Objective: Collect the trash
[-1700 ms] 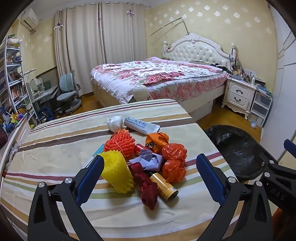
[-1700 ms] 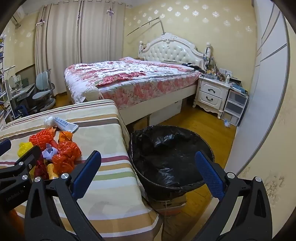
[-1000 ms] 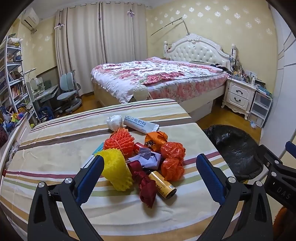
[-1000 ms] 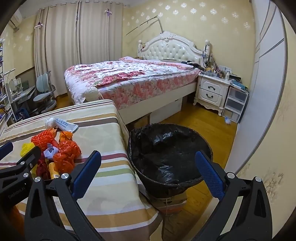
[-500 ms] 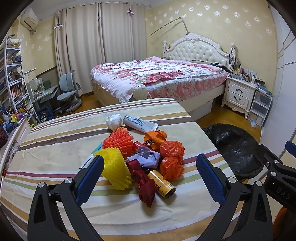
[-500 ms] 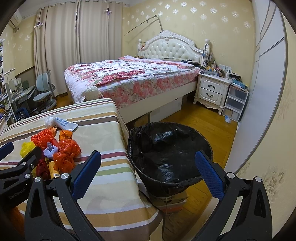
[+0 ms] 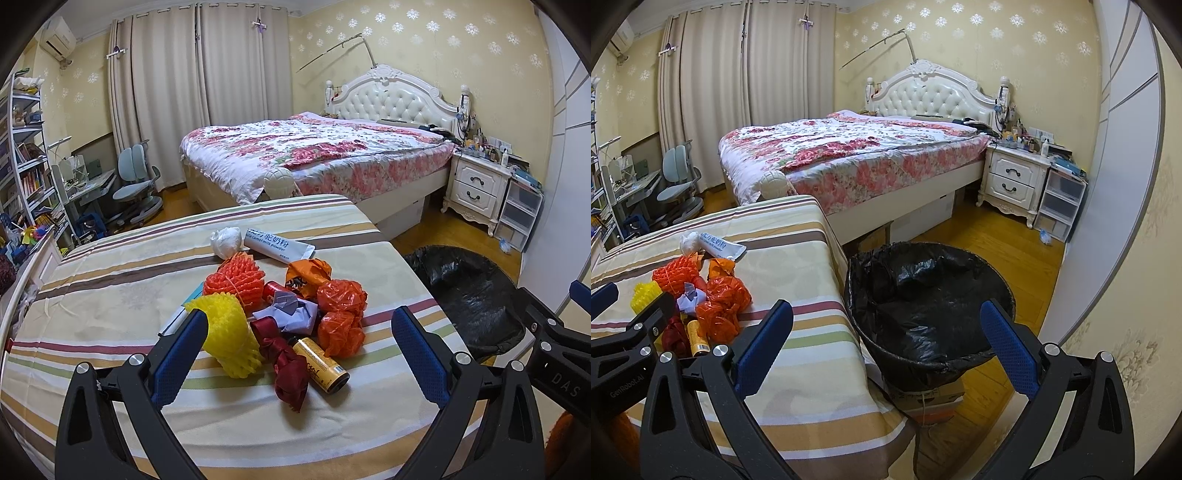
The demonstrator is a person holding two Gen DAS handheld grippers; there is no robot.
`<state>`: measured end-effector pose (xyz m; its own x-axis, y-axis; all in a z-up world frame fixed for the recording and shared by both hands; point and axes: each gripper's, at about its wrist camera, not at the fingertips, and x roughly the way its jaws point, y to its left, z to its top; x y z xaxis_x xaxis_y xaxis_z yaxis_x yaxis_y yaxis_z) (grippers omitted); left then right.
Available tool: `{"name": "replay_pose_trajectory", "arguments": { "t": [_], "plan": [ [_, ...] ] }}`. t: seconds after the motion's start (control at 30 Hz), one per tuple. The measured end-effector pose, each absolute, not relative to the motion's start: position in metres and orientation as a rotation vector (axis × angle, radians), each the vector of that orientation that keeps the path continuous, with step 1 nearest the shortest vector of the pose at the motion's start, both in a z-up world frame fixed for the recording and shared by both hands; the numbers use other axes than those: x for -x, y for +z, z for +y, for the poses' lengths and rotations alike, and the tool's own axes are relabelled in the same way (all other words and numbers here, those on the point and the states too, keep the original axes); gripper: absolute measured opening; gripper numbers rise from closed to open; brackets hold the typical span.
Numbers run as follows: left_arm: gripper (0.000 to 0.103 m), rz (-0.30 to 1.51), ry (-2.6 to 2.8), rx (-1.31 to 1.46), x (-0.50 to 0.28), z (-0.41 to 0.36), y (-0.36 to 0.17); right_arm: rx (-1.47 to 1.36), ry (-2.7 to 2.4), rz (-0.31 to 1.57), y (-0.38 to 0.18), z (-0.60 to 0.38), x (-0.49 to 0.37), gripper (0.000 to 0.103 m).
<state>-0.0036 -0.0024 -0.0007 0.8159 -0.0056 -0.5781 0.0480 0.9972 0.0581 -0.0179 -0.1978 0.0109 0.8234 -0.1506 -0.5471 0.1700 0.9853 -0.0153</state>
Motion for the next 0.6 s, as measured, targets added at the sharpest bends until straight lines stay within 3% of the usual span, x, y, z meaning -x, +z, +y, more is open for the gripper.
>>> {"name": "replay_pose_trajectory", "arguments": {
  "t": [0.6],
  "plan": [
    [0.097,0.618,-0.029,-0.071,0.0036,-0.0017,0.0005,-0.035,-0.170,0.582,0.0086,-0.1980,0.0182,0.099]
  ]
}}
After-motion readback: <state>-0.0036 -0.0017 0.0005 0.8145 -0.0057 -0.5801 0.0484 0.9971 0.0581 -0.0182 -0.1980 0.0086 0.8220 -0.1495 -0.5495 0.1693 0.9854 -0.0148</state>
